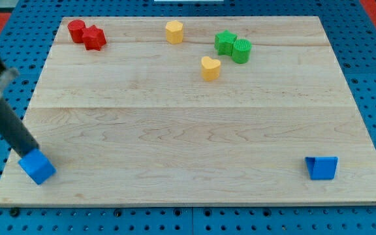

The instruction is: Push blue cube closer to the blue triangle

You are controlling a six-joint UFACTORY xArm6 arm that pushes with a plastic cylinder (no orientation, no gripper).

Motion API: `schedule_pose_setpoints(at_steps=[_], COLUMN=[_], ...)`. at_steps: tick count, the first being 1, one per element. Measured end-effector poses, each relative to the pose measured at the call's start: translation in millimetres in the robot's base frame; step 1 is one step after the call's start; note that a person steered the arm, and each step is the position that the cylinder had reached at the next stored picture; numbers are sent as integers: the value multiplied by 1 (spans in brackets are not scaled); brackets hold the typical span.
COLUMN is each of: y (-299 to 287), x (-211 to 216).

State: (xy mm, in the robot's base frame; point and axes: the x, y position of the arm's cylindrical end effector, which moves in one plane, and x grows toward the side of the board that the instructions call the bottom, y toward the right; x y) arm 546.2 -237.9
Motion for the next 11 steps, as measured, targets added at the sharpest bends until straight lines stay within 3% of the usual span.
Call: schedule_pose_setpoints(at_steps=[1,2,3,5,8,9,10,11], y=[-58,-63,-14,92,305,347,338,384], x=[3,38,41,-3,-5,-5,-21,-22])
